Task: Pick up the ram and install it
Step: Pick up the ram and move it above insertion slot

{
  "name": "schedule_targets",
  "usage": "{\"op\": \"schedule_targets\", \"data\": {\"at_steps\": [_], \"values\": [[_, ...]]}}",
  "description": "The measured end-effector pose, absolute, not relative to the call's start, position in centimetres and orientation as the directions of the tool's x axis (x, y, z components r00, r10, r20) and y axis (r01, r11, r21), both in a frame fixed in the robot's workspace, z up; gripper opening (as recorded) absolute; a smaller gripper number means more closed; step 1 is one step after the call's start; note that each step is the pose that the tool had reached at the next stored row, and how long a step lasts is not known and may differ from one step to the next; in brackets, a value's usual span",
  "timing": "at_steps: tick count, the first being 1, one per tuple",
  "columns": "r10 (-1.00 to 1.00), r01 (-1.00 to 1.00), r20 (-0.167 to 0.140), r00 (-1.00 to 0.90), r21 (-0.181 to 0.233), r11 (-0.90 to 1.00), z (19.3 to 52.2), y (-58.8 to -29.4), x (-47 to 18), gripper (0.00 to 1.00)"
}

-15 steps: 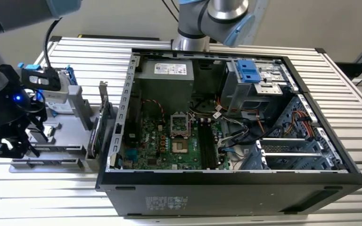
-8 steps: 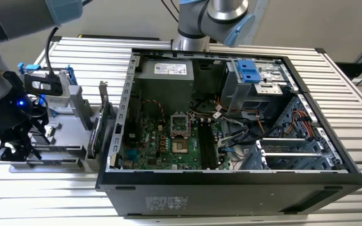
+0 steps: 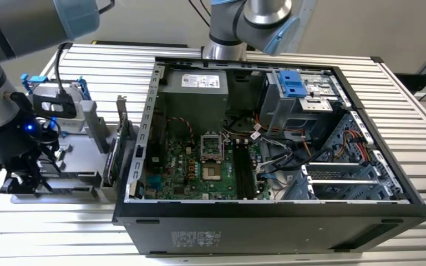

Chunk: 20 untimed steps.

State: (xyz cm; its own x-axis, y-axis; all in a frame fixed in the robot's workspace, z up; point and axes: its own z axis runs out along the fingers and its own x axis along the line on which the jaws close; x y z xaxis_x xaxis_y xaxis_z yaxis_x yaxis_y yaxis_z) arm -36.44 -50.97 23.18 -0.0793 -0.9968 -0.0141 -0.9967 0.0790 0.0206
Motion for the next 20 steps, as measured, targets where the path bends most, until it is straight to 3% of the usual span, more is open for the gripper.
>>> {"op": "schedule_targets", "data": {"at_steps": [20], "values": [[-1.000, -1.000, -0.014, -0.023, 0.021, 0.023, 19.5, -51.0, -36.5, 1.00]]}}
